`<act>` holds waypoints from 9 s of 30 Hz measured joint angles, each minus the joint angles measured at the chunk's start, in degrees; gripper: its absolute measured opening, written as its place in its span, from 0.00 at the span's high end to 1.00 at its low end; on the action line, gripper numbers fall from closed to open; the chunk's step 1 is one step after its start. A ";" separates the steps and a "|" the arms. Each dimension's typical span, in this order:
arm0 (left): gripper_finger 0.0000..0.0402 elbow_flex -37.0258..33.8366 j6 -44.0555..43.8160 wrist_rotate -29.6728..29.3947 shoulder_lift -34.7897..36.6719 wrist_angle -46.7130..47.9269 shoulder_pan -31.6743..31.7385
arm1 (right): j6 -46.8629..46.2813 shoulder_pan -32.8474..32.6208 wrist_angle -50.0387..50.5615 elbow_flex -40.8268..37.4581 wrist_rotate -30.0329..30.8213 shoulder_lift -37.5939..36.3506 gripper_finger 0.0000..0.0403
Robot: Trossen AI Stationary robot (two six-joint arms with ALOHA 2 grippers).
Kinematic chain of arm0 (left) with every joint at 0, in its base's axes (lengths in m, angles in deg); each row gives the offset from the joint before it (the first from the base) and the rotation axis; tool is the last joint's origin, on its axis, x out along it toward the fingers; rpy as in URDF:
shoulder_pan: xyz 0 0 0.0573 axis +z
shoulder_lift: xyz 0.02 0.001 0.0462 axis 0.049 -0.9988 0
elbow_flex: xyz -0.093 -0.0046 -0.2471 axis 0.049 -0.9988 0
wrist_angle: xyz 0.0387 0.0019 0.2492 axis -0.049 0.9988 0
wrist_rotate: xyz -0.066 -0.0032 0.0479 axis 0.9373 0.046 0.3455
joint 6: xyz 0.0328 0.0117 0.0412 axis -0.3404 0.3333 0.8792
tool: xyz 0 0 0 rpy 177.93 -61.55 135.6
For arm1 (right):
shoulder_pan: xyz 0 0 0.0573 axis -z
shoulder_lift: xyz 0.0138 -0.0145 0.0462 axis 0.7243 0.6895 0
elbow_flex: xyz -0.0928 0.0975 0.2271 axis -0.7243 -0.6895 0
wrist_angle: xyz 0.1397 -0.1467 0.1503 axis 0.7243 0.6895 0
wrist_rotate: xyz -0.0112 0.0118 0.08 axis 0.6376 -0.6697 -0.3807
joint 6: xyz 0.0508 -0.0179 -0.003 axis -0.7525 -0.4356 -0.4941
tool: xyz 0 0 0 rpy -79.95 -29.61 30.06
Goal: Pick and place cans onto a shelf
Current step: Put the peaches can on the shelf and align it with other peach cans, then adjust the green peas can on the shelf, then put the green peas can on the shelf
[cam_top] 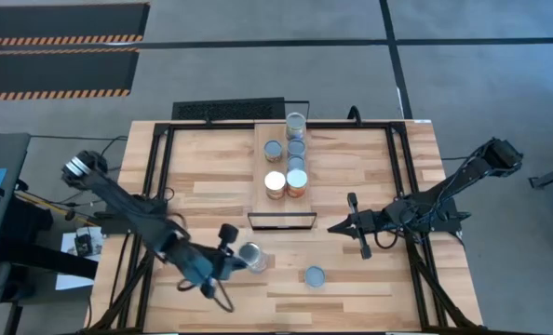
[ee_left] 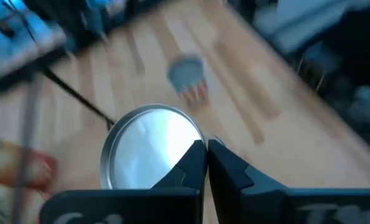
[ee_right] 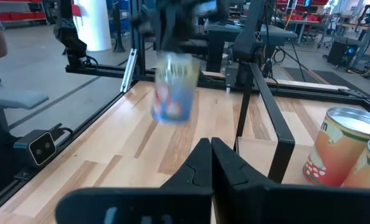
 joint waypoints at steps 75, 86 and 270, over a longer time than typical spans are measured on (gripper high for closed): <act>1.00 25.55 23.21 25.32 -21.93 6.02 69.27 | 0.01 1.03 0.48 0.04 -0.13 0.04 0.98; 1.00 25.46 24.25 26.70 -22.14 6.33 69.87 | 0.00 1.03 0.39 0.02 -0.11 0.04 0.98; 0.97 -2.64 20.21 29.29 -15.94 -17.45 68.10 | -0.17 2.64 2.21 0.09 -0.50 0.02 0.97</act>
